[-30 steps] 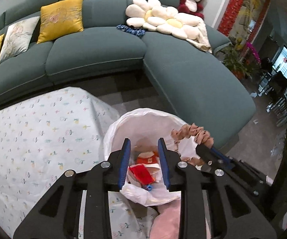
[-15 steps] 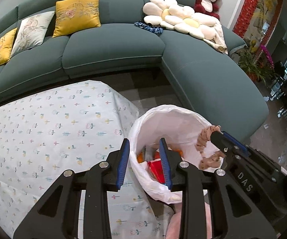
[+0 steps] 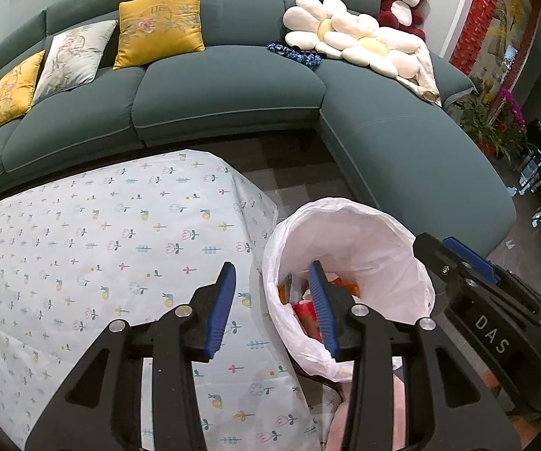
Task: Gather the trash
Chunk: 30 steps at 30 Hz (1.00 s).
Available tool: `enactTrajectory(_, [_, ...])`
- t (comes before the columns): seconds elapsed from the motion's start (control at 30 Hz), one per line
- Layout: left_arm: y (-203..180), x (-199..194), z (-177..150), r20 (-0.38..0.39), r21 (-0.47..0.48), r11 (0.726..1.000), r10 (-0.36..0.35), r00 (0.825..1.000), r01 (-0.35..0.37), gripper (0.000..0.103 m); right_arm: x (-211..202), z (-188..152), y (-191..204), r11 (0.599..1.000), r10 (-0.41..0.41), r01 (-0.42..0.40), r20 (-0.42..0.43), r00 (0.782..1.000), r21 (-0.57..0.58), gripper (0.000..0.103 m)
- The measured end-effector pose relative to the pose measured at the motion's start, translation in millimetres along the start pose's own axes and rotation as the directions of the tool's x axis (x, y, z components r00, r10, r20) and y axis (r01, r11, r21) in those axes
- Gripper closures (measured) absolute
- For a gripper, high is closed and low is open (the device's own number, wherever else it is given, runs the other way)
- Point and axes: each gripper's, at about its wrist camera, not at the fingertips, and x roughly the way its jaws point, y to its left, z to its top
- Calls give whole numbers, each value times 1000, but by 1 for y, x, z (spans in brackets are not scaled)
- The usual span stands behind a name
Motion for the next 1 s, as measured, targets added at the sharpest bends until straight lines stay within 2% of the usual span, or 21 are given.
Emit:
enactTrajectory(0.1, [2, -2, -1, 3, 3, 1000, 9, 1000, -9, 63, -2, 0, 3, 1000, -3, 3, -1, 1000, -12, 65])
enactTrajectory(0.13, [2, -3, -2, 5, 4, 1000, 16, 1000, -16, 60, -3, 0, 4, 1000, -6, 6, -1, 1000, -18, 64])
enactTrajectory(0.2, [4, -6, -3, 15, 6, 1000, 30, 999, -30, 56, -5, -1, 6, 999, -12, 12, 1, 1000, -29, 60])
enactTrajectory(0.3, [6, -8, -6, 14, 8, 999, 37, 999, -38, 55, -7, -4, 10, 999, -31, 30, 0, 1000, -45, 52])
enactTrajectory(0.4, [9, -10, -10, 13, 5, 999, 43, 999, -43, 55, -9, -7, 13, 996, -54, 54, 0, 999, -74, 48])
enactTrajectory(0.5, [10, -12, -14, 17, 8, 998, 57, 998, -57, 49, -11, -12, 17, 992, -70, 70, 0, 998, -107, 42])
enactTrajectory(0.77, [18, -12, -29, 7, 5, 996, 85, 996, -85, 45, -16, -27, 23, 982, -103, 100, -9, 995, -159, 39])
enactTrajectory(1.0, [26, -14, -39, 9, -1, 993, 116, 993, -116, 39, -19, -40, 23, 978, -130, 125, -16, 991, -169, 27])
